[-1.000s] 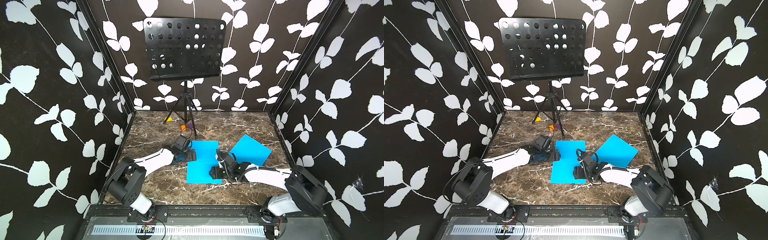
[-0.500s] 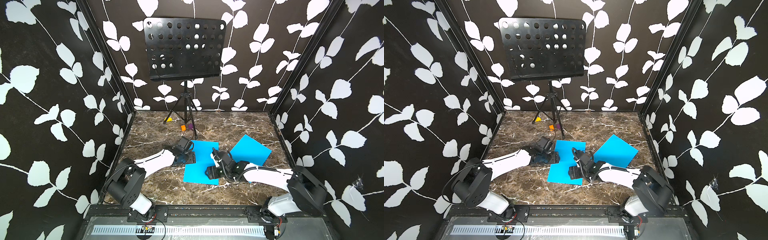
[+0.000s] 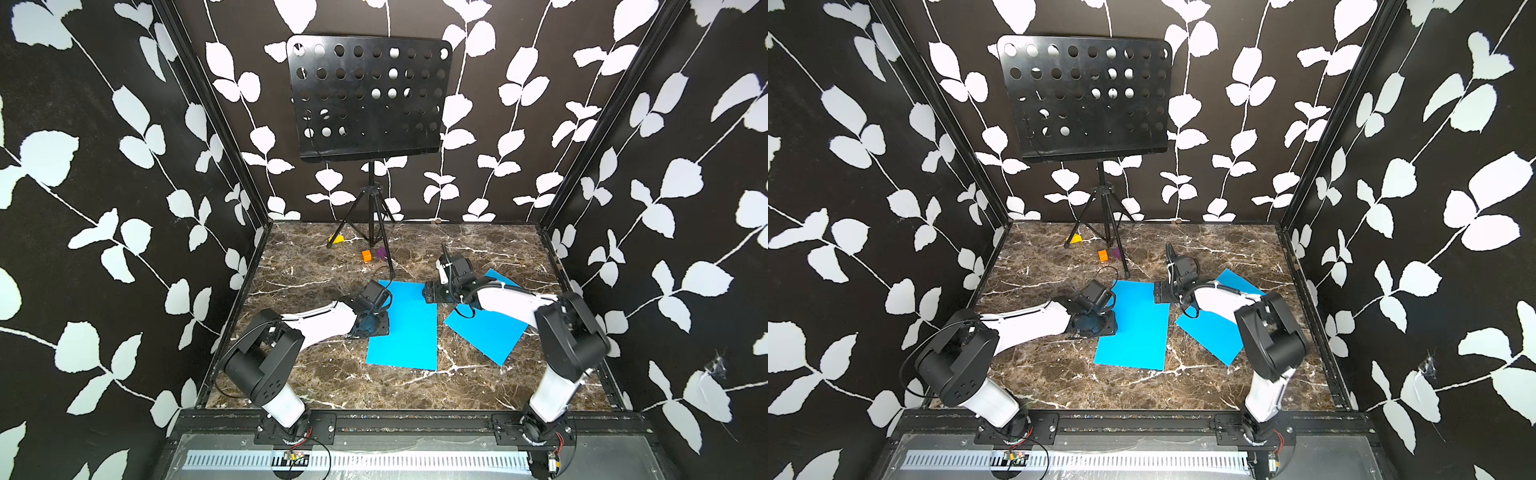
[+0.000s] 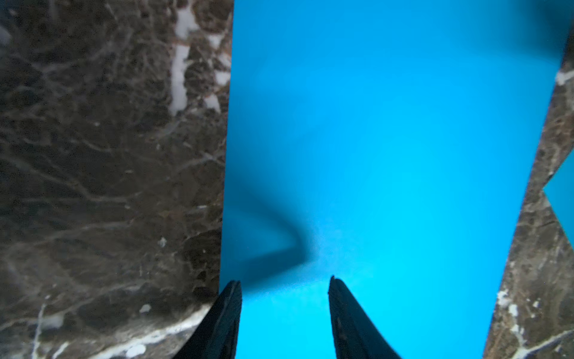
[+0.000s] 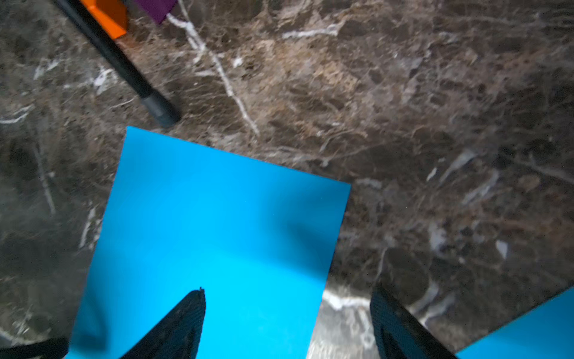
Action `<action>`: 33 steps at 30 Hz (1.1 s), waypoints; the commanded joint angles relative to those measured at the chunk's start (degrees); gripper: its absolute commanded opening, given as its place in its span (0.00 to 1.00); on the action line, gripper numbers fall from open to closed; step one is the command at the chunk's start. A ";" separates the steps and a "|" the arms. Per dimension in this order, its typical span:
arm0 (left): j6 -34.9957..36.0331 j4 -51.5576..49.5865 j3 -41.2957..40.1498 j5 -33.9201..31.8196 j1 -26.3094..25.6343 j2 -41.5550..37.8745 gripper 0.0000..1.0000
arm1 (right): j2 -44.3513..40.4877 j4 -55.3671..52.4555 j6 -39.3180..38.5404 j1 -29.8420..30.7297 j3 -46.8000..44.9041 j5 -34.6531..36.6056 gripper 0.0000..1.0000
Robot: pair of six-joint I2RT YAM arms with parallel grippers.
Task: Fold the rectangular paper in half along the long edge
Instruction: Pick up the paper from the center of the board.
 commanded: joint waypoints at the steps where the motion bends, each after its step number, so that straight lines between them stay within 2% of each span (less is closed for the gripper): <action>1: -0.62 0.38 -1.60 -1.14 0.04 0.79 0.47 | 2.35 -2.05 -3.92 -0.97 4.60 -0.17 0.86; 6: -0.42 0.15 -1.56 -0.87 0.00 1.70 0.46 | 6.47 -3.44 -3.86 -3.42 8.81 -2.86 0.89; 19: -0.22 0.02 -1.91 -1.23 0.01 1.53 0.46 | 12.98 -5.31 -3.78 -4.46 15.23 -9.32 0.90; 25: -0.14 0.00 -1.82 -1.24 0.02 1.62 0.46 | 13.44 -5.86 -3.39 -4.44 15.05 -11.85 0.89; 33: 0.08 0.34 -1.81 -0.97 0.00 2.10 0.46 | 11.96 -4.69 -2.74 -4.47 10.36 -16.70 0.89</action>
